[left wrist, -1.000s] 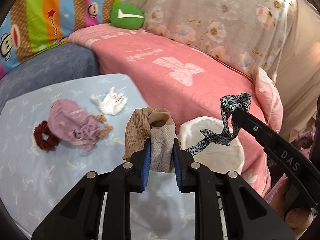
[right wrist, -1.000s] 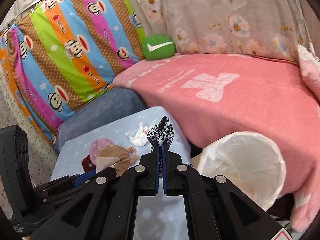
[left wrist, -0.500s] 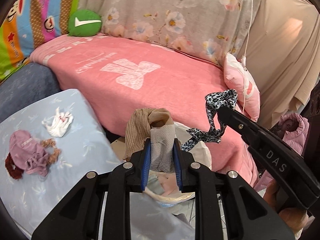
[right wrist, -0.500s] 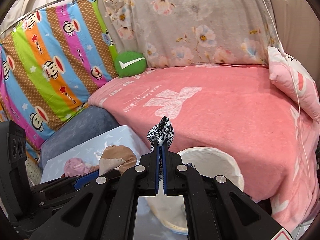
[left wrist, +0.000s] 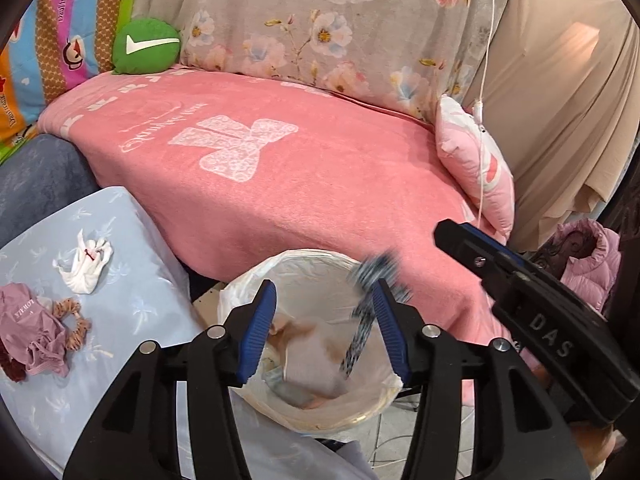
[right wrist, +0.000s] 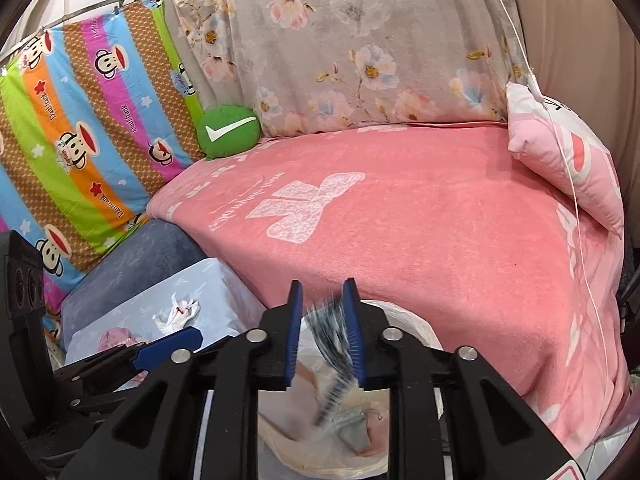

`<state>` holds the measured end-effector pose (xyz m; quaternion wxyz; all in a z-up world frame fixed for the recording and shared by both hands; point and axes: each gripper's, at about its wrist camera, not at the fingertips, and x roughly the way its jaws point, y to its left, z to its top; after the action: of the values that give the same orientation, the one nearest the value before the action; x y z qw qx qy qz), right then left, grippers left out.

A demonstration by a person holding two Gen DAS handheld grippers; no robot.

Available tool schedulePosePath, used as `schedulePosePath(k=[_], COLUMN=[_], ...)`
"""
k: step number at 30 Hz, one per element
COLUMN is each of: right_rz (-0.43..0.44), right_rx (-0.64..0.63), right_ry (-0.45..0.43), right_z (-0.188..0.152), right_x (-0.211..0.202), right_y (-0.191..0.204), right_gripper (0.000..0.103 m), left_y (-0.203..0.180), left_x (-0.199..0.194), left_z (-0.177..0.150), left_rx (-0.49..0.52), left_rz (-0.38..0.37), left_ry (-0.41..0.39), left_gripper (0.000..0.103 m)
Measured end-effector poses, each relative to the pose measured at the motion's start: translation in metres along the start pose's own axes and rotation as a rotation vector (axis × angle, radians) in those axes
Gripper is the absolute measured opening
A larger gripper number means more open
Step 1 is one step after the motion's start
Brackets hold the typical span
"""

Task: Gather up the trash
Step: 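Carry both cloths over the white bin and open both grippers to drop them, then move both open grippers back over the scrunchie and lilac bag on the table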

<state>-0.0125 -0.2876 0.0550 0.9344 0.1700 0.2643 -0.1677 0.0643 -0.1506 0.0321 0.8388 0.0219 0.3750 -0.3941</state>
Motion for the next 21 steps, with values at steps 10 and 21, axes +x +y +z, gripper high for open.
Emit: schedulePosePath(k=[10,21], right_rz=[0.014,0.037], right_rx=[-0.019,-0.064], right_ry=[0.009,0.027], right_z=[-0.003,-0.012], right_x=[-0.002,-0.007], right_y=[0.01,0.04], right_gripper=[0.027,0.033], left_y=[0.008,0.028], left_x=[-0.005,-0.023], left_z=[-0.003,-0.01], left_rx=[0.011,-0.015], left_rz=[0.082,0.133], left_ry=[-0.009,-0.024], left_gripper=[0.048,0.048])
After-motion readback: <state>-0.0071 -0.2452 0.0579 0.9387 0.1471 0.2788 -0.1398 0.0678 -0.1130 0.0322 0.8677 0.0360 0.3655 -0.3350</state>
